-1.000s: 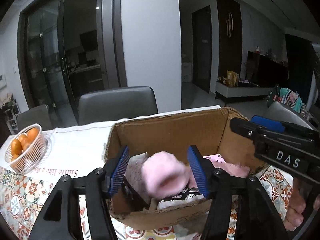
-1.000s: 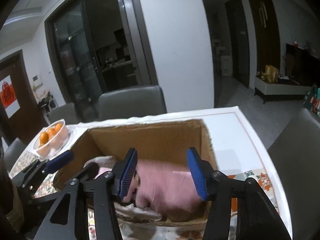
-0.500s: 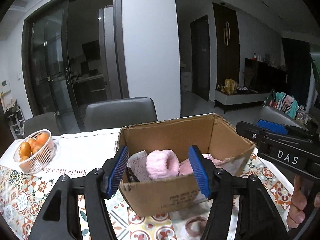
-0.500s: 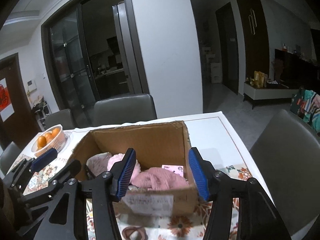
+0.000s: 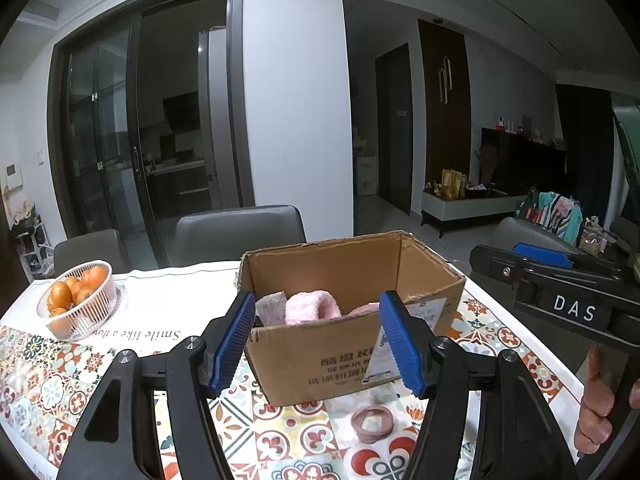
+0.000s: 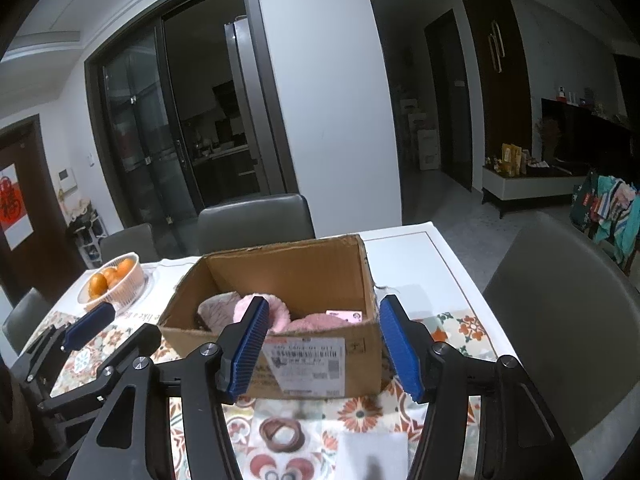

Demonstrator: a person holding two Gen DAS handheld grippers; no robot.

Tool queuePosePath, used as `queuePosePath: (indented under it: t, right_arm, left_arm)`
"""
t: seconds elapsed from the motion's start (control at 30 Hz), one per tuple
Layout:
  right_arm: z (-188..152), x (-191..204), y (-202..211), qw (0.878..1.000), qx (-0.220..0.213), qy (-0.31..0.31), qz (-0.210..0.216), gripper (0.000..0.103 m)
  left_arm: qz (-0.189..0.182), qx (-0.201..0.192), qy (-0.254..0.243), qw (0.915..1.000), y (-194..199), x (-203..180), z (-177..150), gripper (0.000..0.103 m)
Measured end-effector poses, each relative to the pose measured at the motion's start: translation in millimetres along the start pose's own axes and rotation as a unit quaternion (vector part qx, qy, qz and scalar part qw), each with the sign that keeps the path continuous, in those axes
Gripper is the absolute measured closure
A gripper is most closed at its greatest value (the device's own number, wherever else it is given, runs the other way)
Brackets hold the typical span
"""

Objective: Organize soft objects
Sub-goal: 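Move both tools back toward the pink hair ties and white cloth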

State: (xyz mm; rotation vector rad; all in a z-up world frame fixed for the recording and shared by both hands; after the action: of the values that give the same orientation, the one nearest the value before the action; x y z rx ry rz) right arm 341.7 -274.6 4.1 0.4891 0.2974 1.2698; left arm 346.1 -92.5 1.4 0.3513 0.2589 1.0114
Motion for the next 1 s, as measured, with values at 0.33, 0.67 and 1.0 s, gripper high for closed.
queuePosePath:
  t: [0.33, 0.67, 1.0]
  right_arm:
    - [-24.9, -12.3, 15.8, 1.000, 0.014, -0.013, -0.008, 0.044]
    - [-62.4, -25.6, 7.7, 0.998, 0.061, -0.022, -0.018, 0.044]
    - [-95.1, -30.2, -3.7, 0.994, 0.109, -0.017, -0.024, 0.044]
  left_arm:
    - [-0.014, 0.011, -0.005, 0.9998, 14.6, -13.8, -24.1, 0.038]
    - [-0.030, 0.044, -0.009, 0.9986, 8.1, -26.6, -51.7, 0.037]
    - [-0.050, 0.090, -0.004, 0.9947, -10.5, -29.6, -75.6, 0.037]
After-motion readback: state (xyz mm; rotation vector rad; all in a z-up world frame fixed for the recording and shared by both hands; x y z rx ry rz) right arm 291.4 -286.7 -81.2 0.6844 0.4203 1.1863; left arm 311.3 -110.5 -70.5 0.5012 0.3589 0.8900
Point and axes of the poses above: each gripper's, at about its wrist camera, not at the fingertips, and y roughly against the way its jaws point, x to its left, z to its top, the point moved 3 cm from there along -y, roughly the way its jaws point, and after that the axes turned 14 degrees about -z, right-handed, at the moved point
